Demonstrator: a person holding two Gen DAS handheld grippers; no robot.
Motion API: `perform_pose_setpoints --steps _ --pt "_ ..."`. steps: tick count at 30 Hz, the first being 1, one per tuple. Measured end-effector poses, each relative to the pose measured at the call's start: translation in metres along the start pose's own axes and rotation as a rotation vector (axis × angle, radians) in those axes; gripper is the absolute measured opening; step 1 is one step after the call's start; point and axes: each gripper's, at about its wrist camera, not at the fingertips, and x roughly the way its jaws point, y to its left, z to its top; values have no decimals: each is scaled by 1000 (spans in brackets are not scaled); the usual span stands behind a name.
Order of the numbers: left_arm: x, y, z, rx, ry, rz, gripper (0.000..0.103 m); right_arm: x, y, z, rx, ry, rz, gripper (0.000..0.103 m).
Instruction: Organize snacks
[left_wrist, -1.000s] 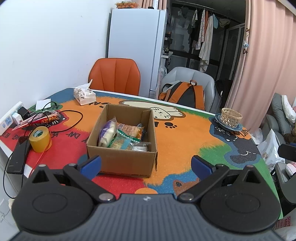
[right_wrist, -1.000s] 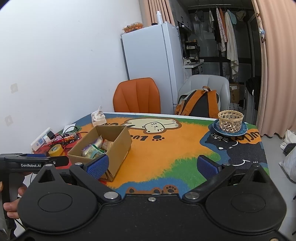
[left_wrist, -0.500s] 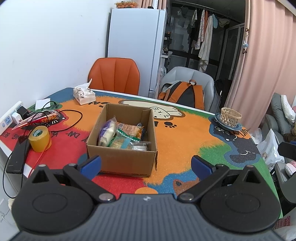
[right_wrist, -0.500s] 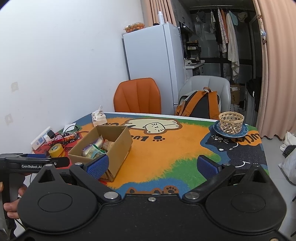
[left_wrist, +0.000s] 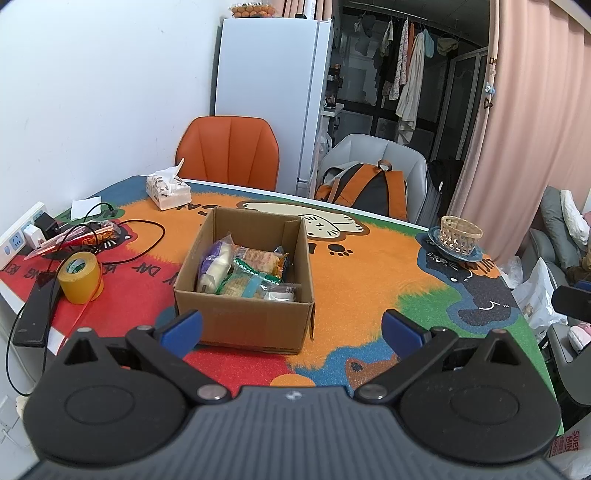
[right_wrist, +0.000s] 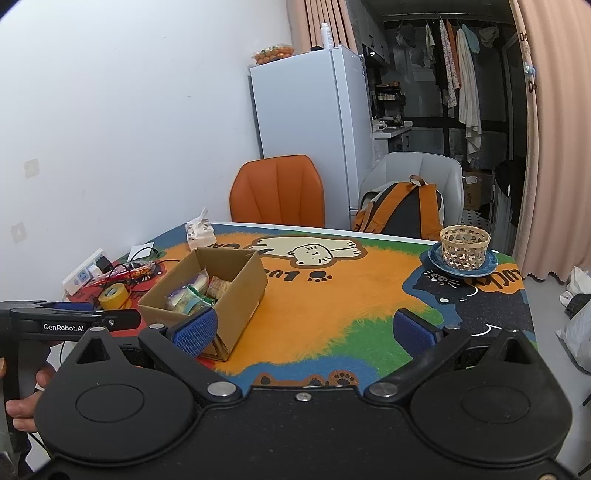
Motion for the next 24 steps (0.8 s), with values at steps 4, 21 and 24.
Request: perform_pose_setpoints --steps 4,21,24 --pt "0 1 0 -3 1 1 103 0 0 0 0 1 0 103" --pt "1 2 0 -2 7 -4 103 1 0 -2 4 2 -1 103" --pt "1 2 -1 3 8 -6 103 2 0 -3 5 6 1 103"
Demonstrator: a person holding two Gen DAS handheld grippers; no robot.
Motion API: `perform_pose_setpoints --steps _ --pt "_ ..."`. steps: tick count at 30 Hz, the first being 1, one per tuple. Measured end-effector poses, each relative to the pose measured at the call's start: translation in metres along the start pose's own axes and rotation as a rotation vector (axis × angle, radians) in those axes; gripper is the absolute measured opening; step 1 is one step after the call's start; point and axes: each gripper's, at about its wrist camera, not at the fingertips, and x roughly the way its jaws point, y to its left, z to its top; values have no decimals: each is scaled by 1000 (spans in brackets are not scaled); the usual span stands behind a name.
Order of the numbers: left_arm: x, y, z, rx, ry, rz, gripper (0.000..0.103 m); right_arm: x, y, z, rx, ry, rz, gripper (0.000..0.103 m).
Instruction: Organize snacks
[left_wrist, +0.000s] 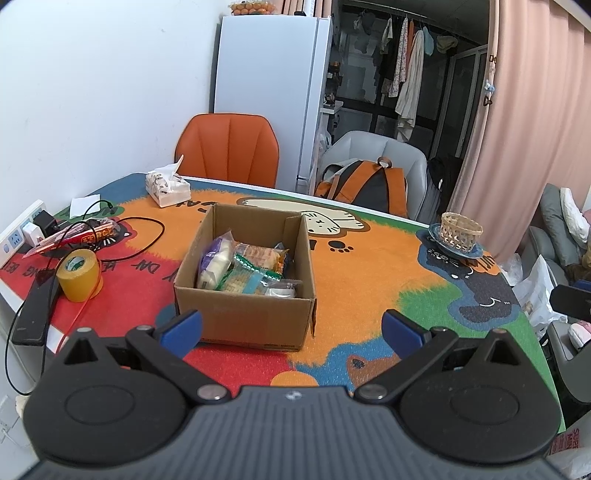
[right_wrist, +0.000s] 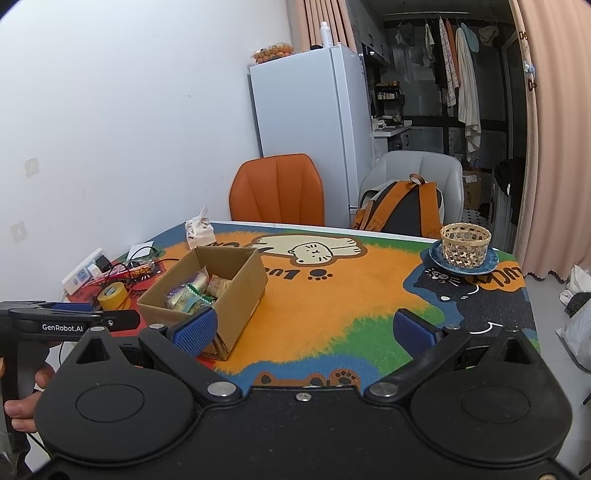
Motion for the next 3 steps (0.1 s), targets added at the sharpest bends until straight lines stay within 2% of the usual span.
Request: perform_pose_setpoints --steps 3 --pt "2 0 0 4 3 -4 103 4 2 1 -2 6 -1 103"
